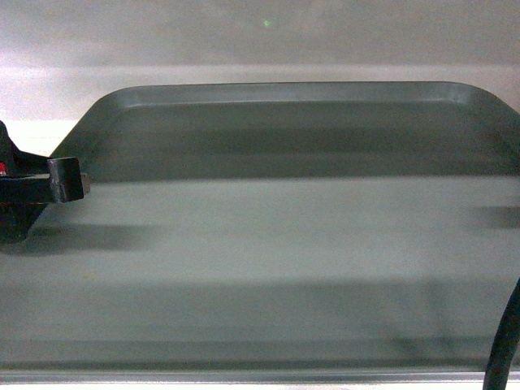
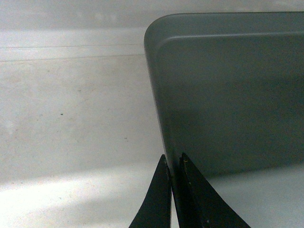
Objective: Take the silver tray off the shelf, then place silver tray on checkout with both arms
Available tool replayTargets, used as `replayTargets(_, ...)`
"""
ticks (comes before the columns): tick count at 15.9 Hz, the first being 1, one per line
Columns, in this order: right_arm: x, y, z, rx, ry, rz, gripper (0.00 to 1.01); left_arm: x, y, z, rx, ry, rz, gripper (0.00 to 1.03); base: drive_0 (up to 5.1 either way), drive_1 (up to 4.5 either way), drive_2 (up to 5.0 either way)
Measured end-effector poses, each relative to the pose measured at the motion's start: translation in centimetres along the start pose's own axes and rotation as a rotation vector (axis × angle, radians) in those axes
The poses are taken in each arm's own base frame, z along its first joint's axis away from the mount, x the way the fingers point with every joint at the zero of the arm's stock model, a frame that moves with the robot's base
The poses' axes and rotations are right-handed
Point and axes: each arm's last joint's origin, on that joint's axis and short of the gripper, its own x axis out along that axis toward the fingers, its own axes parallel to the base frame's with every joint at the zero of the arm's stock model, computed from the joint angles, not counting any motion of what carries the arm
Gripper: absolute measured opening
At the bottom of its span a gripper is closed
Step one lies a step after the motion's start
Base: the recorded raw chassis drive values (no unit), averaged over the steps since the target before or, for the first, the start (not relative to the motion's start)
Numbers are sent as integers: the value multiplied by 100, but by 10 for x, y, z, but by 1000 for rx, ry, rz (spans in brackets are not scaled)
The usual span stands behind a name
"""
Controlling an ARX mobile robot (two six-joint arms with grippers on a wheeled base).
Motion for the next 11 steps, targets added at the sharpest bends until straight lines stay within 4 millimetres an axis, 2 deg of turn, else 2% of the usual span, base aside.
replayTargets(2, 0, 0, 0, 0, 0, 0, 3, 0, 0, 0, 0, 0, 0, 4, 3, -84, 89)
replayTargets(11, -1, 1, 2, -2, -13, 4, 3, 0, 1, 0, -1, -2, 3, 4, 7, -402, 416)
